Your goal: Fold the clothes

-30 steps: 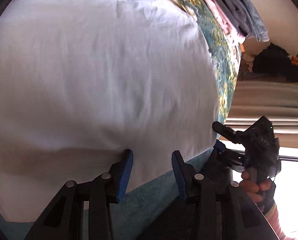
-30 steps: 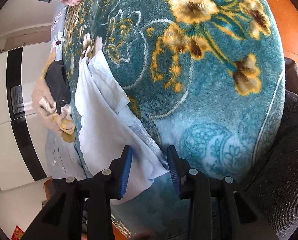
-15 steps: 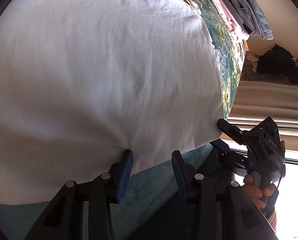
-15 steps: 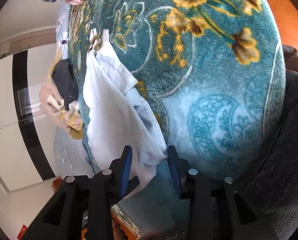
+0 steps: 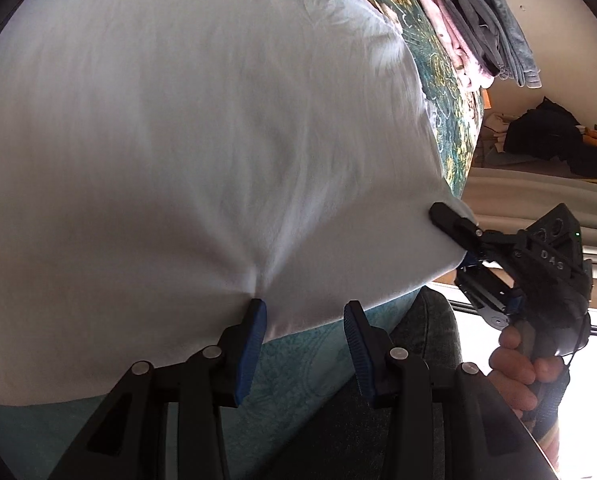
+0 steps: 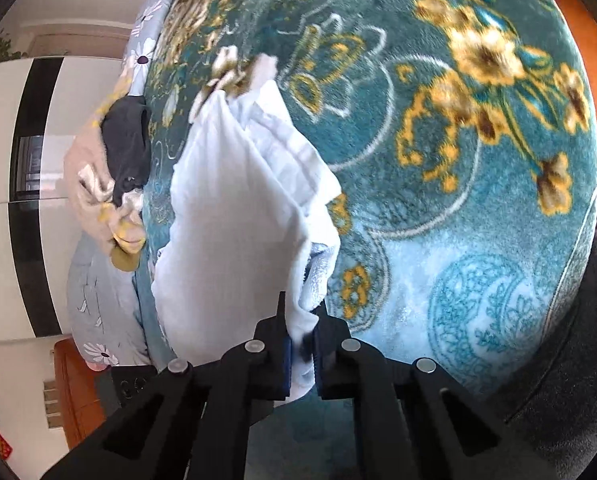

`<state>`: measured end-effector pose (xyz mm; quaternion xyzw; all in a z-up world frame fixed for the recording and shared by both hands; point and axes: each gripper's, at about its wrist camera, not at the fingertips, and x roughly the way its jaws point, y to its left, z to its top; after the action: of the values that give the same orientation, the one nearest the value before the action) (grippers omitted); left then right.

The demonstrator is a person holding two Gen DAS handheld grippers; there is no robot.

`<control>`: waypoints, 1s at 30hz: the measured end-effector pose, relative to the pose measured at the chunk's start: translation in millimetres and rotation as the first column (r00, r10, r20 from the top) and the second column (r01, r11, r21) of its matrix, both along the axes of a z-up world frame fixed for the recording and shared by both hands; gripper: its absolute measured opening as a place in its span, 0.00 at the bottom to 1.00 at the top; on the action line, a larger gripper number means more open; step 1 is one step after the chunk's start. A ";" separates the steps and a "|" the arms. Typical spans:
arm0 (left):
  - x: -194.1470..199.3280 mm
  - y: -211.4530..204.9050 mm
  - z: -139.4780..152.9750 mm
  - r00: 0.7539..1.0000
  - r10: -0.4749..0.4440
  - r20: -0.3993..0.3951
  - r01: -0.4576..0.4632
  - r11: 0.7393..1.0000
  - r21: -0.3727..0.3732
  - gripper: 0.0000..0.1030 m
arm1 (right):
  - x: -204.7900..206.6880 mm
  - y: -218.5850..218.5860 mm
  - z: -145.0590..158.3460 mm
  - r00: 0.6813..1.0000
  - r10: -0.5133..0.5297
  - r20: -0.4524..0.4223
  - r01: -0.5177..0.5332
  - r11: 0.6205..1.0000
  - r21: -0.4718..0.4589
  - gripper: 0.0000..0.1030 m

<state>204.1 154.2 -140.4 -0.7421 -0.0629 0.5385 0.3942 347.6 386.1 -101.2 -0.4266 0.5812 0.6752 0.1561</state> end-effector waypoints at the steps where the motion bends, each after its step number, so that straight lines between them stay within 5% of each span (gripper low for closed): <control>1: 0.0 -0.2 -0.6 1.000 0.002 0.004 -0.002 1.000 0.003 0.43 | -3.9 -0.7 7.7 1.000 0.012 -0.008 -0.011 1.000 0.021 0.07; 7: -10.6 -37.1 16.3 0.994 0.111 0.020 -0.113 0.990 0.089 0.43 | -55.7 -34.3 62.4 0.972 0.235 0.010 -0.230 0.941 0.249 0.07; 12: -42.6 -103.8 47.0 0.957 0.289 -0.023 -0.281 0.943 0.177 0.43 | -95.9 -76.1 98.4 0.914 0.404 0.018 -0.379 0.841 0.386 0.07; 15: -61.8 -144.9 54.2 0.920 0.389 -0.042 -0.375 0.907 0.190 0.43 | -122.9 -115.8 115.1 0.851 0.525 0.021 -0.477 0.754 0.451 0.07; 18: -72.4 -179.0 46.0 0.881 0.471 -0.037 -0.460 0.874 0.159 0.43 | -146.2 -166.1 114.5 0.757 0.653 0.024 -0.589 0.667 0.456 0.07; 21: -76.3 -208.9 31.1 0.840 0.543 0.010 -0.539 0.833 0.125 0.43 | -167.2 -199.1 86.9 0.695 0.716 0.068 -0.678 0.620 0.395 0.07; 25: -76.3 -224.3 19.2 0.821 0.568 0.060 -0.571 0.811 0.124 0.43 | -182.1 -215.5 54.4 0.673 0.732 0.103 -0.722 0.621 0.304 0.07; 30: -84.6 -211.8 12.7 0.820 0.560 0.121 -0.573 0.803 0.164 0.43 | -177.2 -219.7 50.7 0.651 0.757 0.064 -0.743 0.617 0.261 0.09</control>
<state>119.5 -57.6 -127.7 -0.6652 -0.3463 0.5978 0.2831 170.3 166.5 -50.5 -0.5874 0.2586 0.7603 -0.0998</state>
